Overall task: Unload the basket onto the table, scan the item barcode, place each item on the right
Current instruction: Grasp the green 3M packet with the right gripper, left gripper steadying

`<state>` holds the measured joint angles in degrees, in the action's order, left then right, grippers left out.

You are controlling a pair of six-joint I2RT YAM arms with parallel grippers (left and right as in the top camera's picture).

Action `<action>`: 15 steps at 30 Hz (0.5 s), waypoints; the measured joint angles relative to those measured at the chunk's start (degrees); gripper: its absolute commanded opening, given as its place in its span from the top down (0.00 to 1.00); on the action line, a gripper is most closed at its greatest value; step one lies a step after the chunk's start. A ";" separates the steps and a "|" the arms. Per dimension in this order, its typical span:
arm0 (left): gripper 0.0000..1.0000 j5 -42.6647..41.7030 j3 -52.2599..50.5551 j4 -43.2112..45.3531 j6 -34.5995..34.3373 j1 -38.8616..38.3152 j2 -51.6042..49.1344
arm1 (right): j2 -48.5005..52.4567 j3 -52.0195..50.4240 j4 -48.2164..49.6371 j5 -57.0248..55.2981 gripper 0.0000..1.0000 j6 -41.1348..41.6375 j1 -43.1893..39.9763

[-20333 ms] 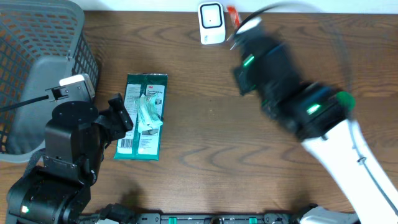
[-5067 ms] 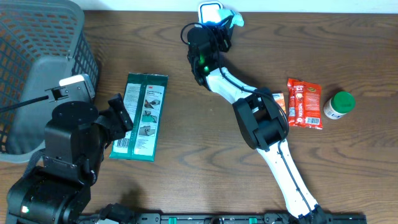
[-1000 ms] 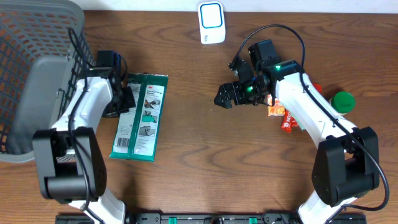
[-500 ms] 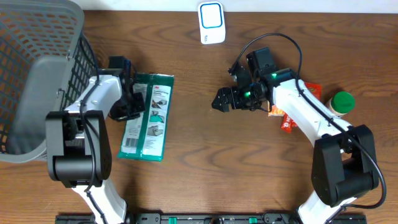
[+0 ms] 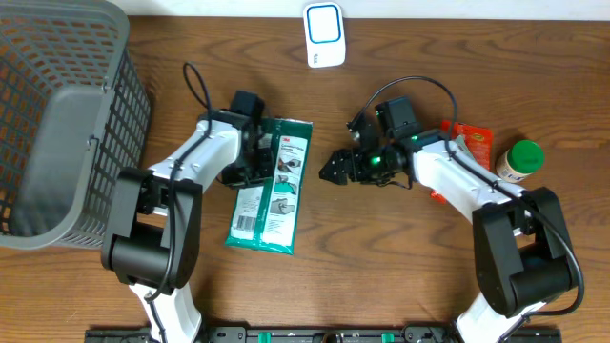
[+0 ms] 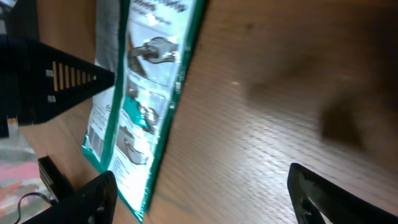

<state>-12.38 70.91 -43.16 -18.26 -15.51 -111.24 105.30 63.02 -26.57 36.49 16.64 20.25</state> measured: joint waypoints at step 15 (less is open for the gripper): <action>0.87 10.25 -0.02 0.59 0.07 -0.24 5.22 | 0.00 -0.17 -0.39 -6.49 0.19 6.01 10.38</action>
<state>-2.13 70.89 -42.57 -18.20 -15.75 -106.02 105.30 62.85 -26.96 30.00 22.65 30.63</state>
